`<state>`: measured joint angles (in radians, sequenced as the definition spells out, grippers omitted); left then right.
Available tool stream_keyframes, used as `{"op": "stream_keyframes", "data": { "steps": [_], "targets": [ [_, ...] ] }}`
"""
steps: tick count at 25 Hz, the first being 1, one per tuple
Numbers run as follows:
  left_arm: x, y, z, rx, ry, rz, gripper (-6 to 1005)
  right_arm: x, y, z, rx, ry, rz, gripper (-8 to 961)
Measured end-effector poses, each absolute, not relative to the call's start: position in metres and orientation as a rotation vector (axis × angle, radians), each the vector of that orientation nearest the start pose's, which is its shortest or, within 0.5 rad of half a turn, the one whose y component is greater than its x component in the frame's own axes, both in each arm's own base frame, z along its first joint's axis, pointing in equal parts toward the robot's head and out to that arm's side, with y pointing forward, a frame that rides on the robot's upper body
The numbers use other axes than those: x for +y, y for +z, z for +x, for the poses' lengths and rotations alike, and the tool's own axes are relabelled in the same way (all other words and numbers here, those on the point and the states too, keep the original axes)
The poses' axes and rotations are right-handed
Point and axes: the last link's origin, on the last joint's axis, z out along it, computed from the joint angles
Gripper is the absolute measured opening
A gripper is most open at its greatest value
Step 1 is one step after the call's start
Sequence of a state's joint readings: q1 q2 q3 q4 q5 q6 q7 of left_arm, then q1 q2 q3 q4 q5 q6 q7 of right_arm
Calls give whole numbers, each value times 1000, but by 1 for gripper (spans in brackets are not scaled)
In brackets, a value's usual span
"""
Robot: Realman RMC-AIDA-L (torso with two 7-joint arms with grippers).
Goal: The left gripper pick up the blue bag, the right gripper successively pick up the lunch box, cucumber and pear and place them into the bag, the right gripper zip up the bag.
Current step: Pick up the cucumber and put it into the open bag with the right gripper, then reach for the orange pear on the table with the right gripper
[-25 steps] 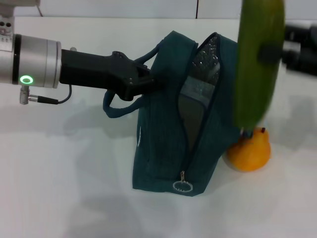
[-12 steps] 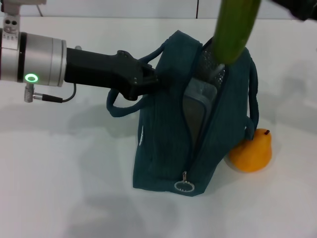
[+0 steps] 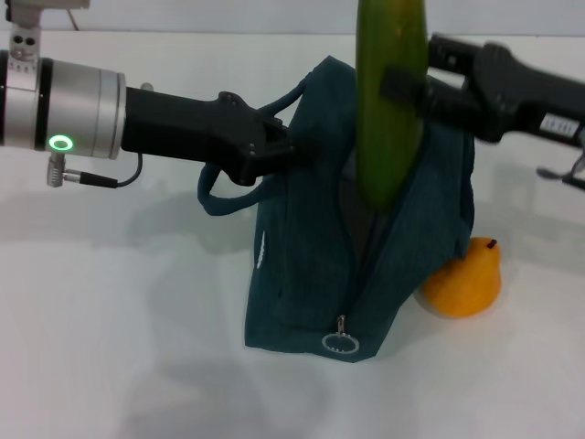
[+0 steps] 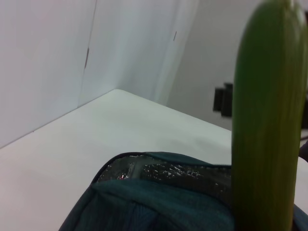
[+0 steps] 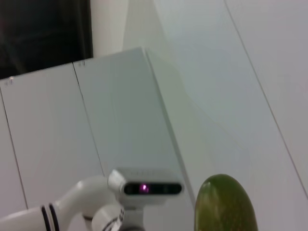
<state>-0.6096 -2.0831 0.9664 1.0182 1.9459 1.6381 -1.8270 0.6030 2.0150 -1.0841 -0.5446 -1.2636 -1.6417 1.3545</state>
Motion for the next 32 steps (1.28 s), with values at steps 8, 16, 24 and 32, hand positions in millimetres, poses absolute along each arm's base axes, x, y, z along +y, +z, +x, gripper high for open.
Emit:
{"op": "stream_keyframes", "data": {
  "steps": [8,16,24,32],
  "targets": [
    [353,15,-168,-569,-582,-2954,39,342,-9,189,416,1300,-2639,534],
    [353,15,-168,-569,-583,-2957,40,345,-11,195,453,1313,-2564,567],
    [353,14,-169,-575,-586,-2957,40,321,2,211,349,1357,-2528,824],
    [353,15,-174,-597,-580,-2930,40,250,52,289,282,1382,-2101,886]
  ]
}}
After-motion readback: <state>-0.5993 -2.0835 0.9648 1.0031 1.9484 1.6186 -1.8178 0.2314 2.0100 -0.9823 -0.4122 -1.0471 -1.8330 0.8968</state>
